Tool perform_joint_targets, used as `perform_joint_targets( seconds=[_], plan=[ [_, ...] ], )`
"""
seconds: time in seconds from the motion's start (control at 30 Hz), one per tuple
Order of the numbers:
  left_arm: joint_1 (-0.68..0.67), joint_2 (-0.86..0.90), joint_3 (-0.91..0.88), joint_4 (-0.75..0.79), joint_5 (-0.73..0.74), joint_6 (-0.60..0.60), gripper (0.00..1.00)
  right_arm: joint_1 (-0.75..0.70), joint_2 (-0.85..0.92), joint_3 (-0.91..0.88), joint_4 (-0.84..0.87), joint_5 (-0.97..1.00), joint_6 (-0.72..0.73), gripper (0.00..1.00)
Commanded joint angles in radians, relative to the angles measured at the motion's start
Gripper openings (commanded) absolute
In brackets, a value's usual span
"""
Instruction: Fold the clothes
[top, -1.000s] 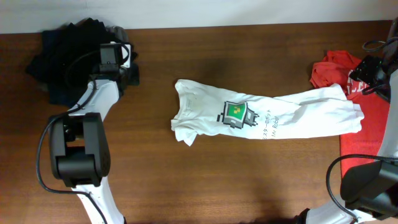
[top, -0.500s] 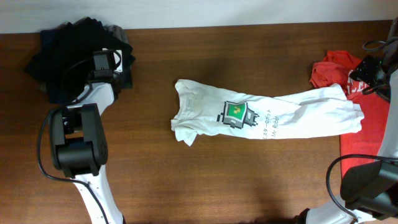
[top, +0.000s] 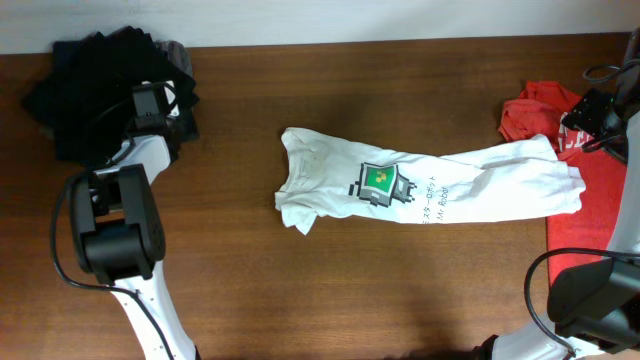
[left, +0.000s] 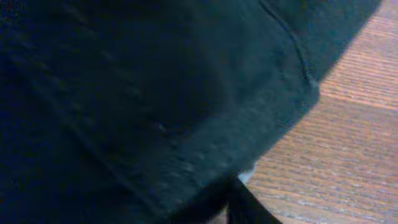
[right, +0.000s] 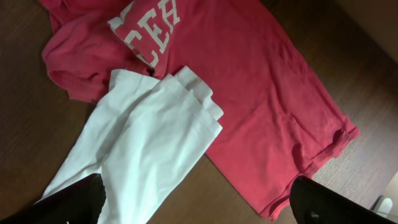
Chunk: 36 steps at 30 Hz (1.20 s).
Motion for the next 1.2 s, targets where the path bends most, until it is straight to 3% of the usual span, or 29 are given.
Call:
perform_joint_targets(
  seconds=[0.0,0.03,0.27,0.33,0.53,0.63,0.83,0.93,1.1,1.17],
  plan=[
    [-0.033,-0.084,0.030,-0.042,-0.012,-0.010,0.86,-0.003,-0.005,-0.004,0.000,0.023,0.015,0.98],
    [-0.045,-0.121,0.032,-0.055,-0.012,-0.010,0.99,-0.003,-0.005,-0.004,0.000,0.023,0.015,0.98],
    [-0.121,-0.398,0.032,-0.239,0.007,-0.010,0.99,-0.003,-0.005,-0.004,0.000,0.023,0.015,0.98],
    [-0.140,-0.465,0.032,-0.340,0.058,-0.010,0.99,-0.003,-0.006,-0.004,0.000,0.023,0.015,0.98],
    [-0.187,-0.554,0.019,-0.853,0.327,-0.010,0.99,-0.003,-0.006,-0.004,0.000,0.023,0.015,0.98],
    [-0.234,-0.551,-0.049,-0.978,0.354,-0.010,0.99,-0.003,-0.006,-0.004,0.000,0.023,0.015,0.98],
    [-0.356,-0.551,-0.225,-0.964,0.448,-0.014,0.99,-0.003,-0.005,-0.004,0.000,0.023,0.015,0.98],
    [-0.413,-0.551,-0.312,-0.859,0.442,-0.080,0.99,-0.003,-0.006,-0.004,0.000,0.023,0.015,0.98],
    [-0.455,-0.549,-0.441,-0.666,0.291,-0.309,0.99,-0.003,-0.006,-0.004,0.000,0.023,0.015,0.98],
    [-0.455,-0.549,-0.458,-0.615,0.284,-0.325,0.99,-0.003,-0.005,-0.004,0.000,0.023,0.015,0.98]
  ],
)
